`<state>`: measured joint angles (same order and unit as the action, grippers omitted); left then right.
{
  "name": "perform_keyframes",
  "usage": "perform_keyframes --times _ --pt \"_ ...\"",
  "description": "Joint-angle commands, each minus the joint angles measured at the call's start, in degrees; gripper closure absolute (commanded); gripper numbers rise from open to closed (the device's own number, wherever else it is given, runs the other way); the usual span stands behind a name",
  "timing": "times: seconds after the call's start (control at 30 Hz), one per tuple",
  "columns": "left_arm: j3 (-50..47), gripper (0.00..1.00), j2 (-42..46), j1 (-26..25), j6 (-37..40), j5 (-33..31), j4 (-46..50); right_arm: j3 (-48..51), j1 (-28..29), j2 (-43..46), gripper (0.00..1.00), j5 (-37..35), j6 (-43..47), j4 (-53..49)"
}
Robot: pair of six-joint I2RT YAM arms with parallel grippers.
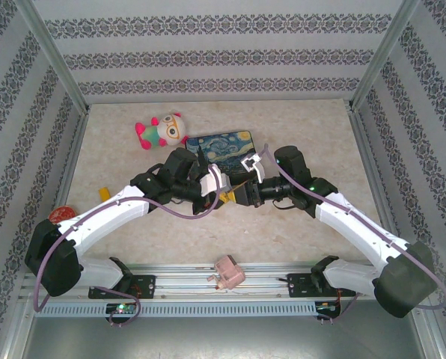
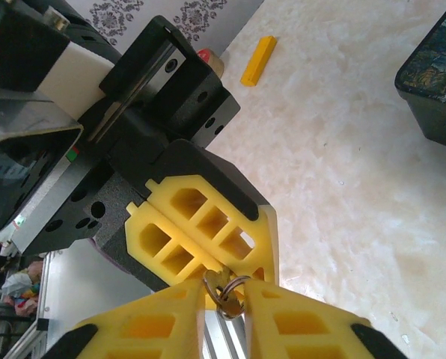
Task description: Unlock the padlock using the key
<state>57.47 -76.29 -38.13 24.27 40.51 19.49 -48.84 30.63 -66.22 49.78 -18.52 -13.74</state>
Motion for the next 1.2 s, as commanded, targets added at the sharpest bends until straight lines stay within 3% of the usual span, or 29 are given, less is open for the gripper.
perform_keyframes --times 0.0,0.37,0.4,0.5,0.57,0.63,0.77,0.83,0.93,1.0,1.17 --pt "1.66 1.00 -0.25 0.78 1.36 1.78 1.96 -0.91 0.39 -0.66 0.83 -0.30 1.60 -0.52" --pt "1.51 1.00 0.33 1.81 -0.02 1.41 1.81 -0.65 -0.05 -0.63 1.00 -1.40 1.82 -0.86" --pt "1.49 0.97 0.52 1.91 -0.41 1.41 1.50 -0.51 -0.13 -0.51 1.00 -1.72 1.75 -0.77" --pt "0.64 0.76 1.39 2.35 -2.29 1.41 -0.53 0.33 -0.64 0.01 1.00 -3.36 1.03 0.32" --pt "-0.75 0.56 2.66 2.78 -4.37 0.81 -3.95 1.61 -1.30 0.78 1.00 -4.43 -0.59 2.61" --pt "-3.12 0.48 4.65 3.03 -7.49 -0.97 -8.93 2.86 -2.00 1.61 1.00 -5.52 -2.59 5.04" --pt "-8.32 0.43 9.07 3.46 -16.43 -4.93 -21.04 6.54 -3.60 4.00 1.00 -9.42 -9.86 12.85" --pt "-10.68 0.30 10.49 3.59 -21.67 -7.32 -27.02 8.29 -4.15 5.02 1.00 -10.41 -13.31 16.99" --pt "-12.86 0.20 11.85 3.85 -30.19 -10.92 -33.80 10.57 -4.78 6.61 1.00 -13.86 -18.12 22.47" --pt "-13.59 0.05 12.00 4.06 -36.44 -14.45 -36.71 11.92 -5.18 7.46 1.00 -16.11 -21.21 26.04" --pt "-13.23 0.03 10.60 6.62 -48.87 -15.29 -39.59 13.77 -6.96 6.86 1.00 -15.39 -28.76 37.73"
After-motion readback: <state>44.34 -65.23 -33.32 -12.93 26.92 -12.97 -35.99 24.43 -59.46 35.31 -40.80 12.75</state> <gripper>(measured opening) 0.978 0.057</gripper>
